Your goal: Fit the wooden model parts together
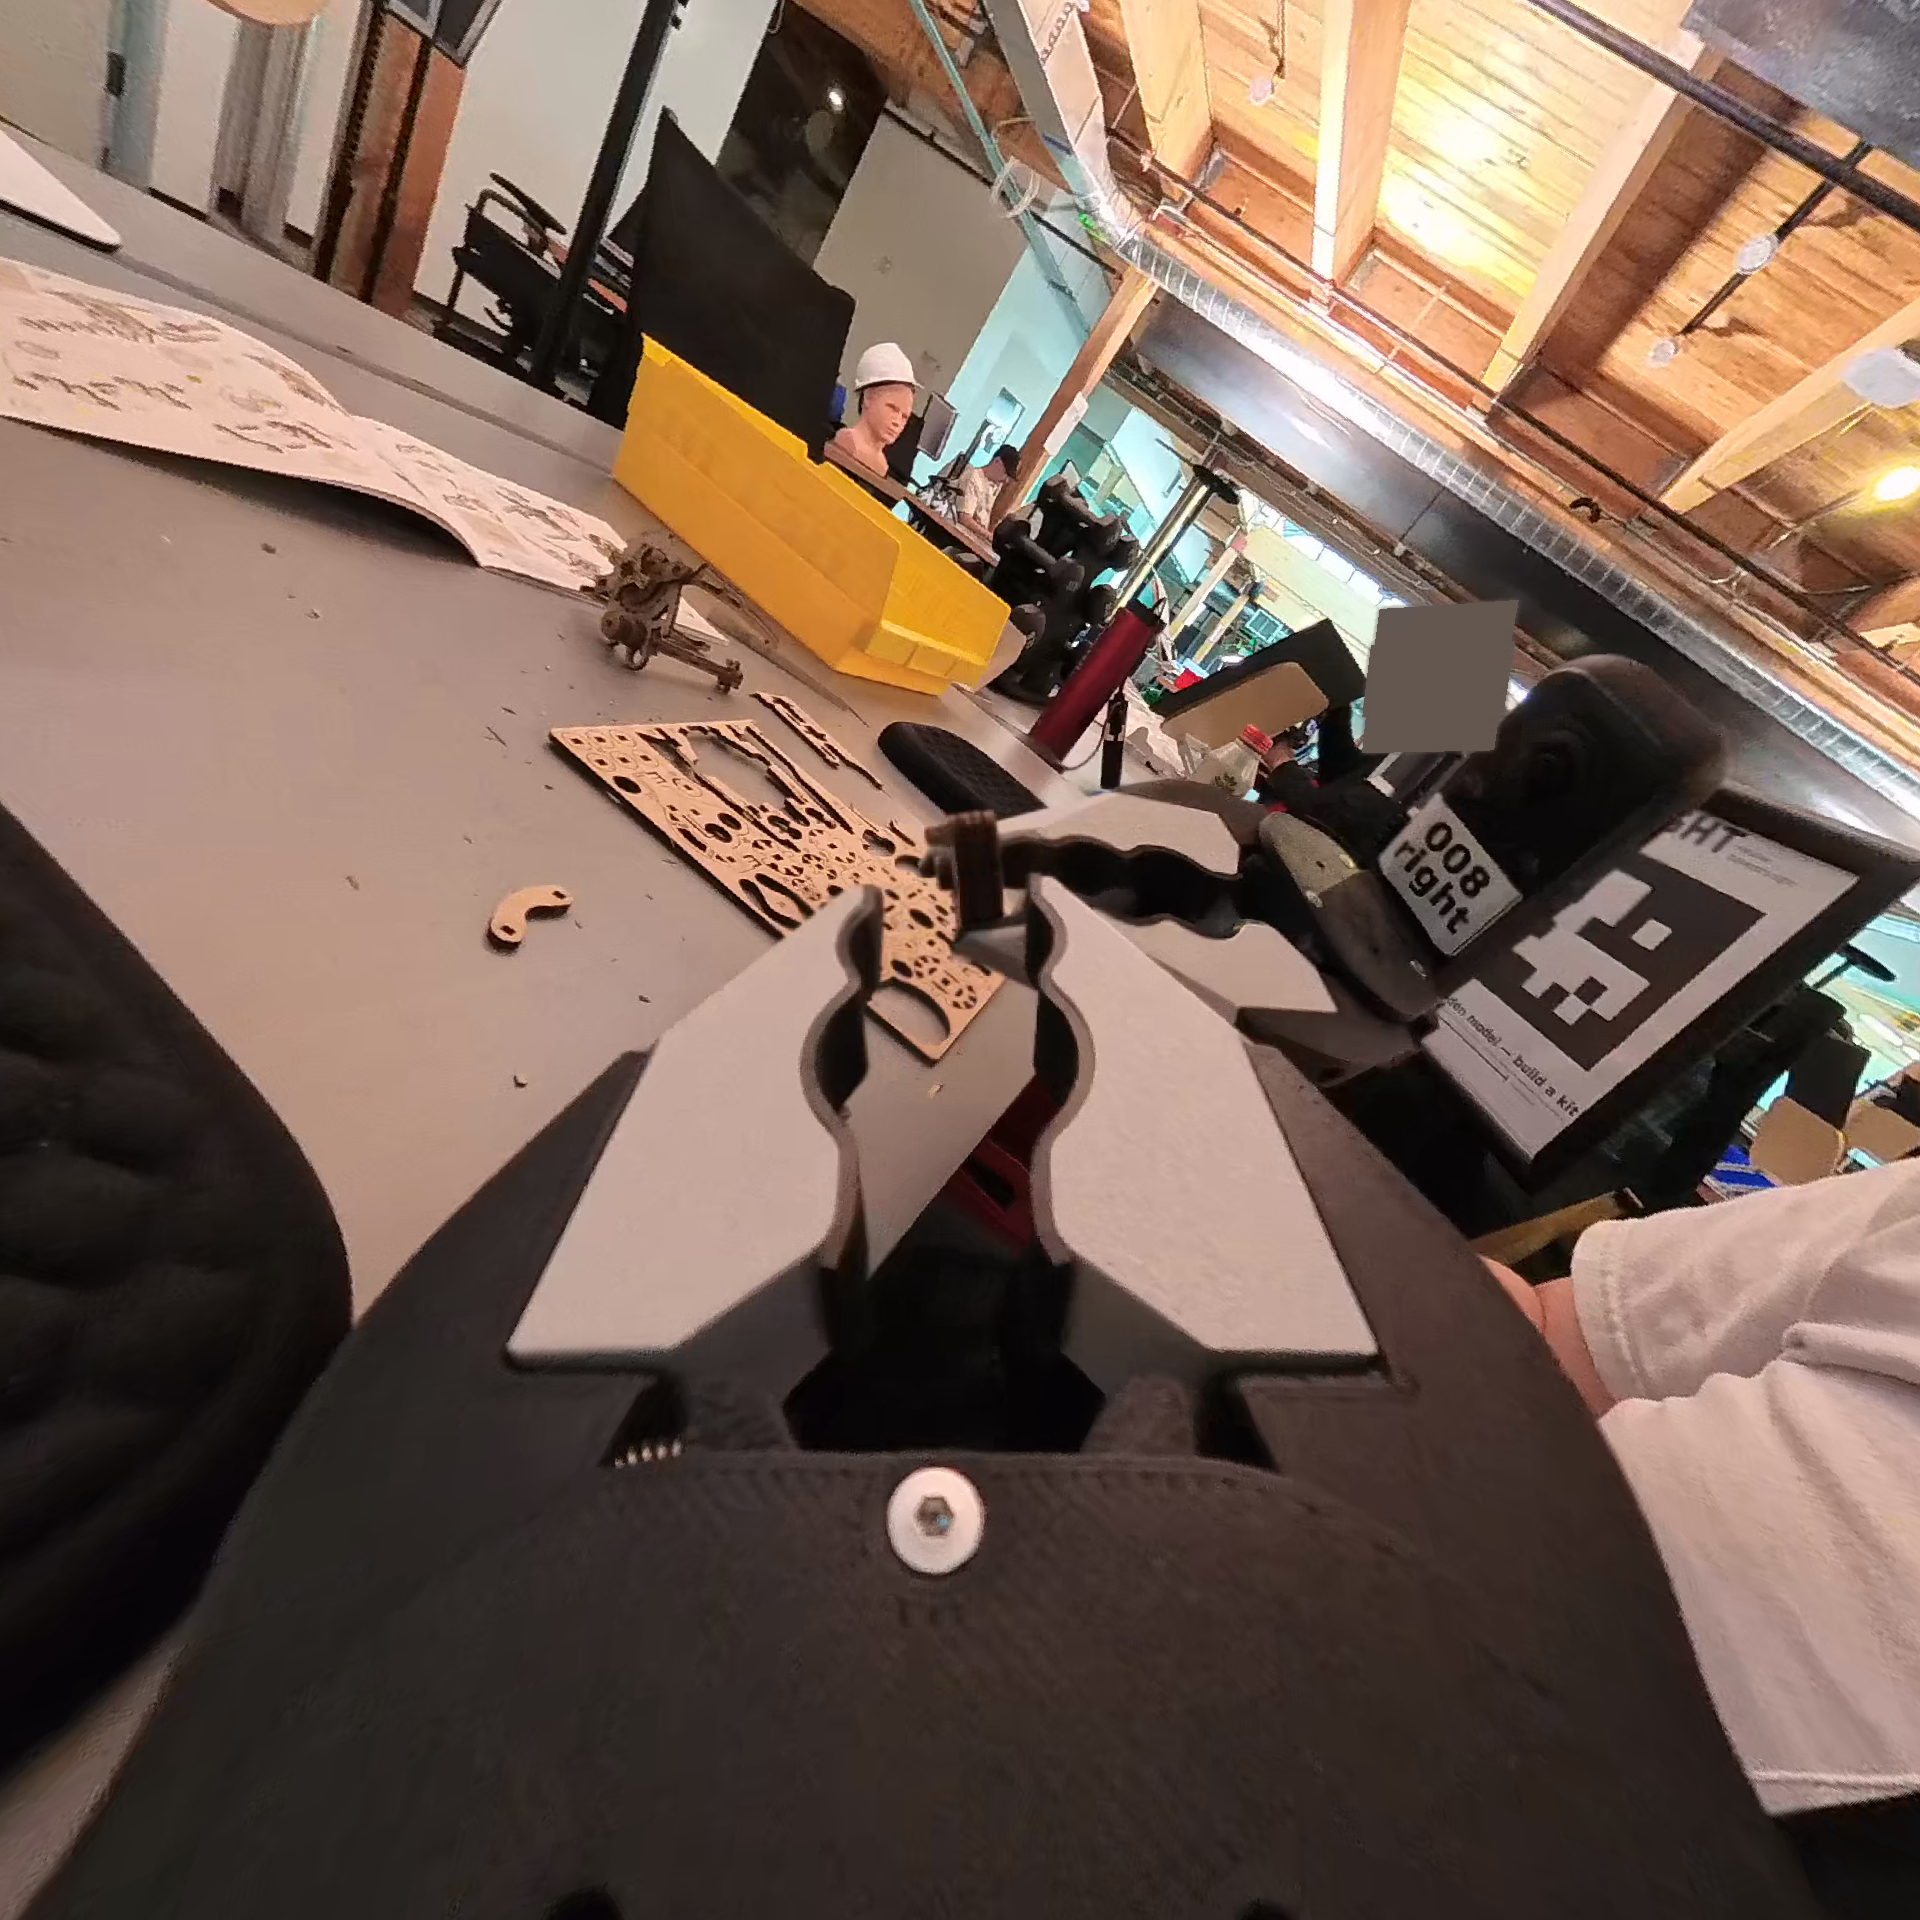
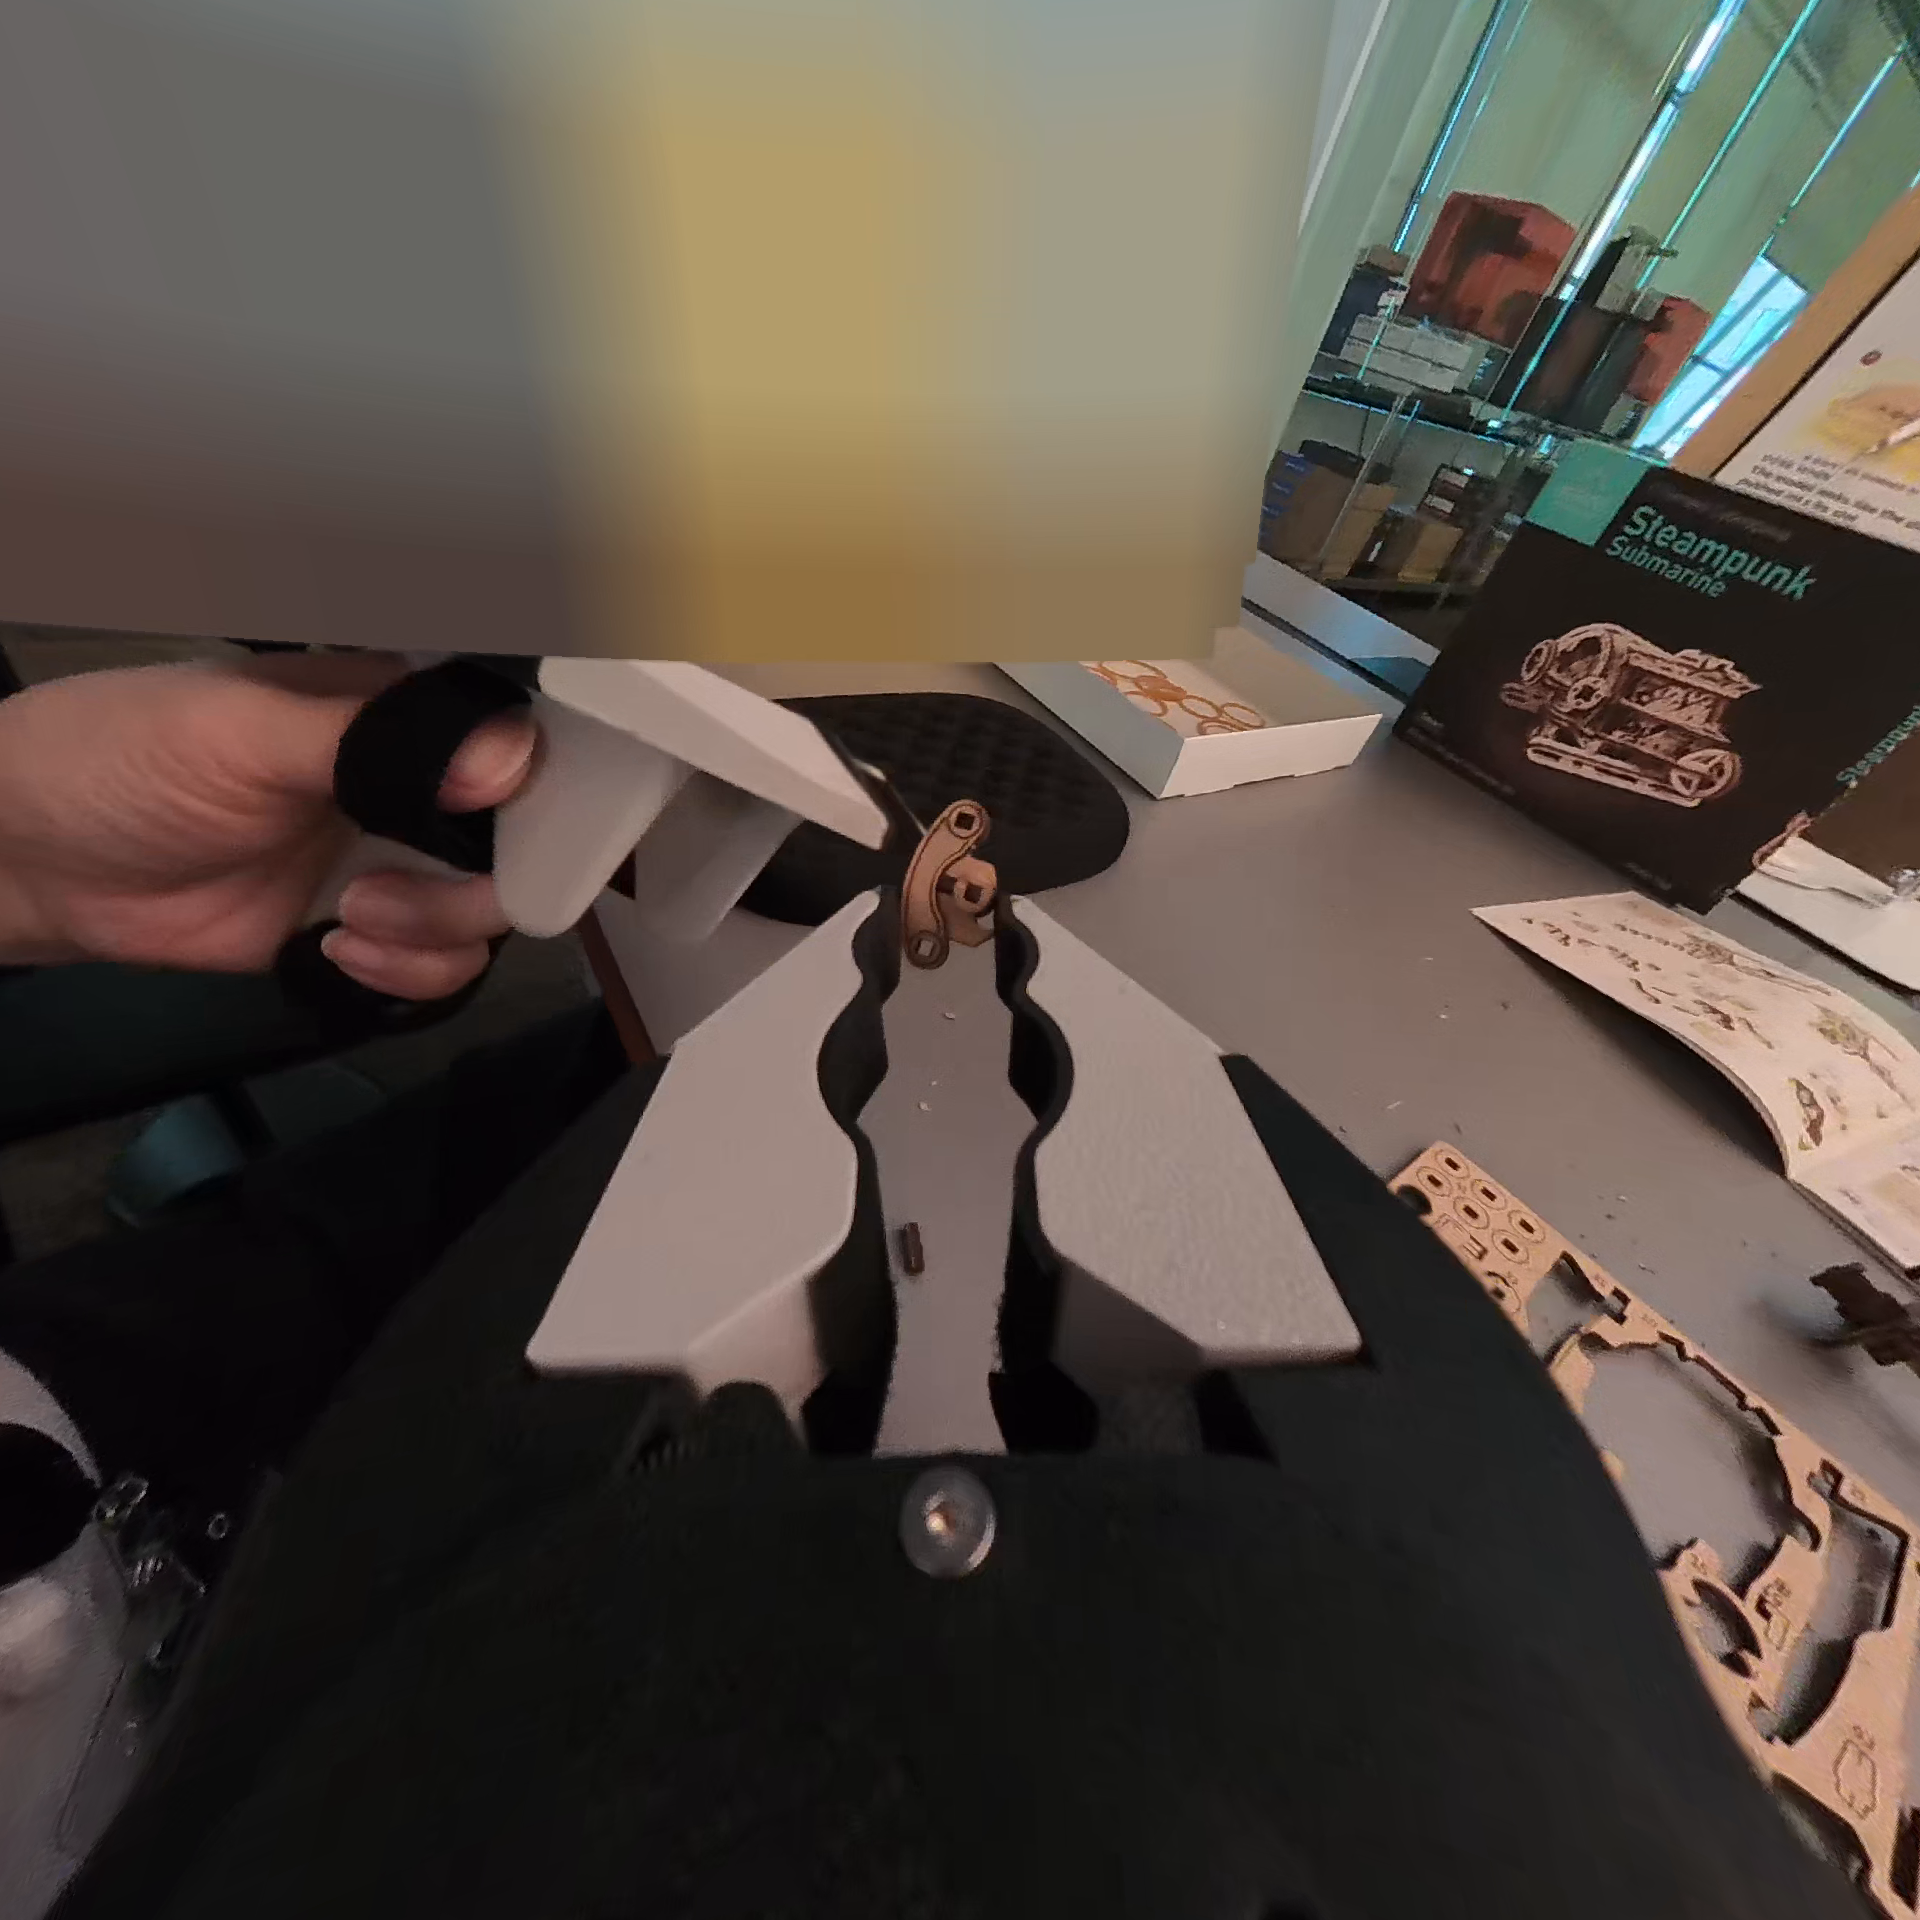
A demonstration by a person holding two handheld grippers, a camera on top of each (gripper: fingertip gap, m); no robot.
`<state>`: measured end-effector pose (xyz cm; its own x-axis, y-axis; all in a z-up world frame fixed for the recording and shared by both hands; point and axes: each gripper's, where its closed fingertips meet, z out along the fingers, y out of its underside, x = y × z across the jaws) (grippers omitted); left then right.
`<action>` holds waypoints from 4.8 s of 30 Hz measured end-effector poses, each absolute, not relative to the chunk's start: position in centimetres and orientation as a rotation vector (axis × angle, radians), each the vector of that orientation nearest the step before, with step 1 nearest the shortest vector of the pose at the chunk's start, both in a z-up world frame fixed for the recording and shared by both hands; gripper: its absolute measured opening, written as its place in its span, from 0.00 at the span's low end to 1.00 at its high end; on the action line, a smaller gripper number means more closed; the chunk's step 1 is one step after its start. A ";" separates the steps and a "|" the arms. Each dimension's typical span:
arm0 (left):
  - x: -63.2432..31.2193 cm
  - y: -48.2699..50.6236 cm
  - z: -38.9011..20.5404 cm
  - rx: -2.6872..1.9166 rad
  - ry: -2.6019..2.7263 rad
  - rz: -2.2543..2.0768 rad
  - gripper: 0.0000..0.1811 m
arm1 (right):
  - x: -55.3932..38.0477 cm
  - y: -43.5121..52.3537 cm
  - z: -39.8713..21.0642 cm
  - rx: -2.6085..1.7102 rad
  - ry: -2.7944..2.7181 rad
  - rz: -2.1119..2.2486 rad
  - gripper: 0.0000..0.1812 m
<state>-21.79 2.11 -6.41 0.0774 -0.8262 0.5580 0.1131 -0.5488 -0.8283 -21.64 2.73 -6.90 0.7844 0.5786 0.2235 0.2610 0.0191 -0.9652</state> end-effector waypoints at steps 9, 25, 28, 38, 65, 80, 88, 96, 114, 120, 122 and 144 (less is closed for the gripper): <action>-20.2 1.0 -6.0 -1.577 0.772 -1.594 0.10 | -21.9 2.0 -6.2 -1.472 -0.740 0.158 0.08; -21.1 0.4 -5.8 -1.520 0.893 -1.564 0.03 | -22.7 1.5 -5.9 -1.415 -0.777 0.156 0.10; -21.6 0.1 -5.6 -1.474 0.987 -1.505 0.04 | -22.8 0.4 -6.4 -1.447 -0.889 0.323 0.15; -22.7 -3.6 -5.0 -1.122 1.448 -1.217 0.04 | -24.3 -2.7 -1.7 -1.446 -1.118 0.765 0.15; -22.6 -5.4 -4.6 -1.006 1.584 -1.151 0.03 | -25.3 -4.3 -3.1 -1.411 -1.234 0.744 0.06; -23.0 -5.4 -5.1 -1.009 1.587 -1.157 0.04 | -25.5 -4.4 -3.5 -1.327 -1.184 0.653 0.06; -23.0 -5.4 -4.6 -1.028 1.544 -1.252 0.04 | -25.5 -4.2 -2.8 -1.357 -1.116 0.819 0.07; -23.2 -5.5 -4.5 -1.074 1.528 -1.382 0.04 | -25.5 -4.0 -2.9 -1.389 -1.086 0.904 0.06; -22.4 -3.8 -4.1 -1.205 1.353 -1.474 0.05 | -24.3 -2.2 -2.8 -1.460 -0.712 1.134 0.06; -22.6 -4.5 -3.7 -1.180 1.362 -1.535 0.04 | -24.4 -2.9 -2.3 -1.413 -0.767 1.075 0.06; -22.7 -4.7 -3.5 -1.160 1.355 -1.555 0.04 | -24.4 -3.1 -2.1 -1.396 -0.765 1.106 0.06; -23.3 -5.9 -1.2 -0.942 1.357 -1.508 0.00 | -25.5 -3.9 -2.5 -1.373 -0.907 0.821 0.06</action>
